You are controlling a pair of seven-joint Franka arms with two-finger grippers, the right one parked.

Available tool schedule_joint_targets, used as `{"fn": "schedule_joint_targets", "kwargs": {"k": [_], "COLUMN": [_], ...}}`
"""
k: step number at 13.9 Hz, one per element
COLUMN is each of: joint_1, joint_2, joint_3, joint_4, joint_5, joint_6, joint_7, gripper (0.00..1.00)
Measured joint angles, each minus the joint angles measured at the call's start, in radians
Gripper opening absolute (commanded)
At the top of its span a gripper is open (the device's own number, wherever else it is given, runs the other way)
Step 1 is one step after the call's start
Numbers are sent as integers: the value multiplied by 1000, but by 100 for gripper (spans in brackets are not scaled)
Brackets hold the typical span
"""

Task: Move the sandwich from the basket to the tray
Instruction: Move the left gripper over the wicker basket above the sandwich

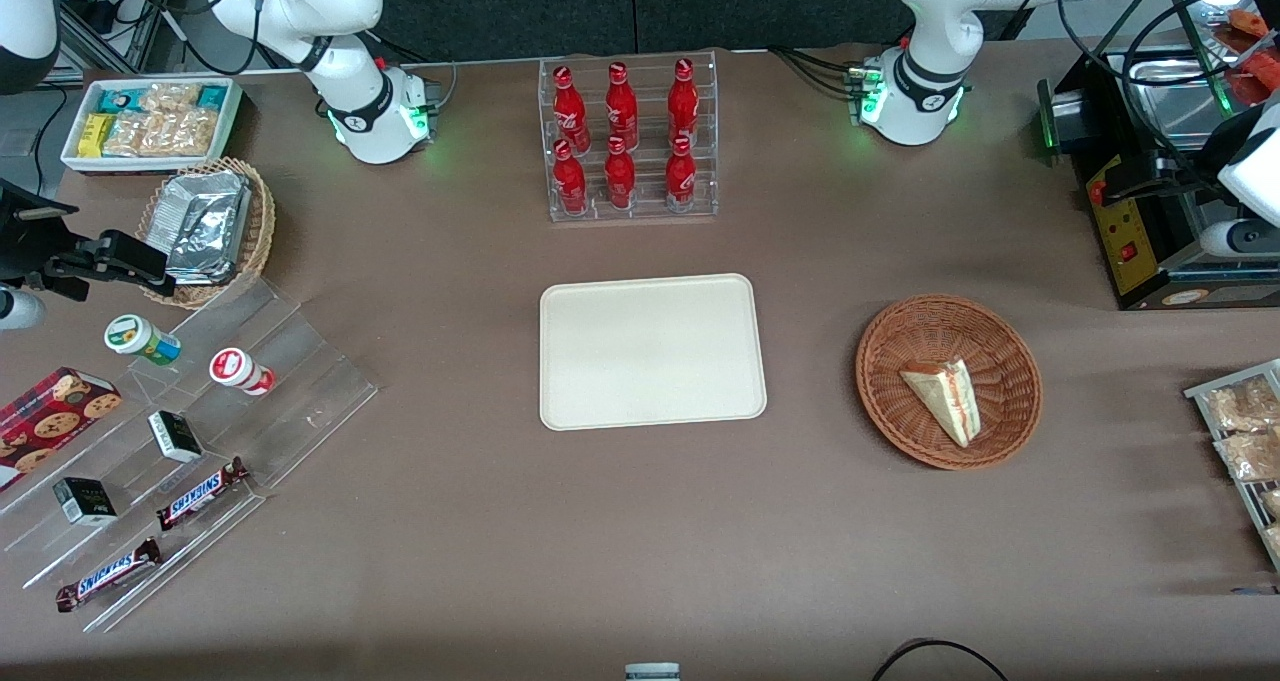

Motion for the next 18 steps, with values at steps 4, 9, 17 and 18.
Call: {"fn": "schedule_joint_targets", "kwargs": {"k": [4,9,17,18], "joint_1": [0,0,2,3], "joint_2": [2,44,100,100], "joint_3": [0,6,17,17], "joint_4": [-1,-12,-298,-331], "joint_5": [0,4,11,10], "joint_6": [20,96,516,560], "joint_7": [1,-5,-190,-227], "gripper": [100,100,100,100]}}
